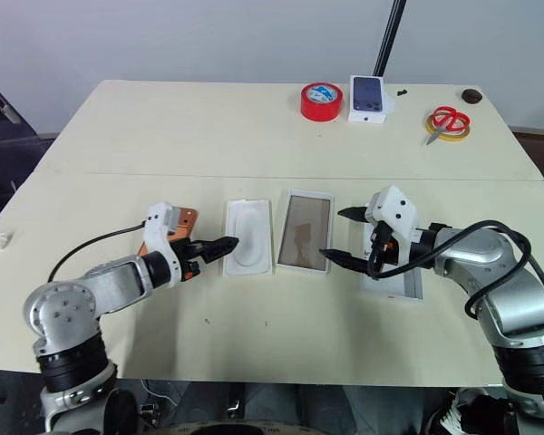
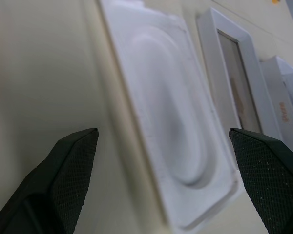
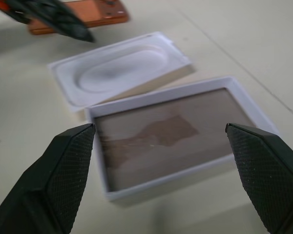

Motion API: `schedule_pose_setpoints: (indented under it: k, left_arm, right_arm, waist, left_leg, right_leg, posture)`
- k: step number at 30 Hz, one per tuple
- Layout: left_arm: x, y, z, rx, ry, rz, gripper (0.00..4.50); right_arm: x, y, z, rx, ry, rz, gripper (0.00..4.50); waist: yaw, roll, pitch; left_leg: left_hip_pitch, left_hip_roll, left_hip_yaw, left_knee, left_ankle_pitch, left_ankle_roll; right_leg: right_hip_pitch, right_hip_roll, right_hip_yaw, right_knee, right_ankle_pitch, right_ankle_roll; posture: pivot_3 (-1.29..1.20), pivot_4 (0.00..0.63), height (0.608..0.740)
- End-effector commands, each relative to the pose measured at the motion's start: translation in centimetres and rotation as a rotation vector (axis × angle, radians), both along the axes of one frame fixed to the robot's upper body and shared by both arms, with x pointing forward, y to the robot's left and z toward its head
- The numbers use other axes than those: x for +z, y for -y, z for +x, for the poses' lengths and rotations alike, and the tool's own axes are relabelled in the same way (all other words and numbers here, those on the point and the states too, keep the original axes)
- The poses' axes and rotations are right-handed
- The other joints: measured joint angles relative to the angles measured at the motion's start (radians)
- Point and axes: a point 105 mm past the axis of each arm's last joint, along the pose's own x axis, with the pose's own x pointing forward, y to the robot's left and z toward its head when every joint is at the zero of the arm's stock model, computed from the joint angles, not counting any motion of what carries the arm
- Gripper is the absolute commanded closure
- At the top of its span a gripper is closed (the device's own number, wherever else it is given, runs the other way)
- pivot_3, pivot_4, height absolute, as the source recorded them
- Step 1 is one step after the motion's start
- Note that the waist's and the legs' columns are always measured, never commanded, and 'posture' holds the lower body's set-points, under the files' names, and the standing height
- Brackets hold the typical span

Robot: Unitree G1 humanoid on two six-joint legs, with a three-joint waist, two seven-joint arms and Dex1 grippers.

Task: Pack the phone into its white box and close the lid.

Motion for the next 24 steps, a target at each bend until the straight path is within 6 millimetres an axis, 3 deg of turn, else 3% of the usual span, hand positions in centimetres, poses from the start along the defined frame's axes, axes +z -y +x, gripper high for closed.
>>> schedule_pose_setpoints:
  k: [1,3,10,11,21,24]
  left_arm:
    - [-0.1,0.4,0.4,-0.001,-0.033,-0.021,0.25]
    - [-0.7,0.4,0.6,0.015,-0.063,-0.016,0.74]
    - [-1.2,0.3,0.9,0.051,-0.094,-0.037,4.25]
    - [-1.2,0.2,0.9,0.053,-0.096,-0.039,4.46]
    - [0.2,-1.6,1.4,0.146,-0.055,-0.119,4.46]
    - [0.9,-2.1,1.5,0.163,-0.035,-0.137,4.50]
  right_arm:
    - [0.4,-1.0,-0.8,0.059,0.030,-0.048,0.01]
    - [0.0,-1.5,-1.2,0.089,0.024,-0.090,0.00]
    - [-1.4,-3.2,-1.9,0.160,-0.023,-0.197,0.00]
    - [-1.4,-3.4,-1.9,0.167,-0.024,-0.200,0.00]
    - [-4.8,-5.9,-0.9,0.179,-0.098,-0.316,0.00]
    - [-6.0,-5.8,0.0,0.150,-0.086,-0.378,1.30]
  waist:
    - [0.001,0.000,0.000]
    - [0.001,0.000,0.000]
    - [0.002,0.000,0.000]
    - [0.002,0.000,0.000]
    - [0.001,-0.001,0.000]
    - [0.002,-0.001,0.000]
  left_leg:
    - [0.000,0.000,0.000,0.000,0.000,0.000]
    - [0.000,0.000,0.000,0.000,0.000,0.000]
    - [0.000,-0.001,-0.001,0.000,0.000,0.000]
    - [0.000,-0.001,-0.001,0.000,0.000,0.000]
    - [0.000,0.000,-0.001,0.000,0.000,0.000]
    - [0.000,-0.001,-0.001,0.000,0.000,0.000]
  right_leg:
    - [0.000,0.001,0.000,0.000,0.000,0.000]
    - [0.000,0.001,0.000,0.000,0.000,0.000]
    - [0.000,0.000,0.000,0.000,0.000,0.000]
    - [0.000,0.000,0.000,0.000,0.000,0.000]
    - [0.000,0.000,-0.001,0.000,0.000,0.000]
    - [0.000,0.000,-0.001,0.000,0.000,0.000]
  posture:
    - [0.00,0.150,0.732]
    - [0.00,0.150,0.732]
    - [0.00,0.150,0.732]
    - [0.00,0.150,0.732]
    - [0.00,0.150,0.732]
    - [0.00,0.150,0.732]
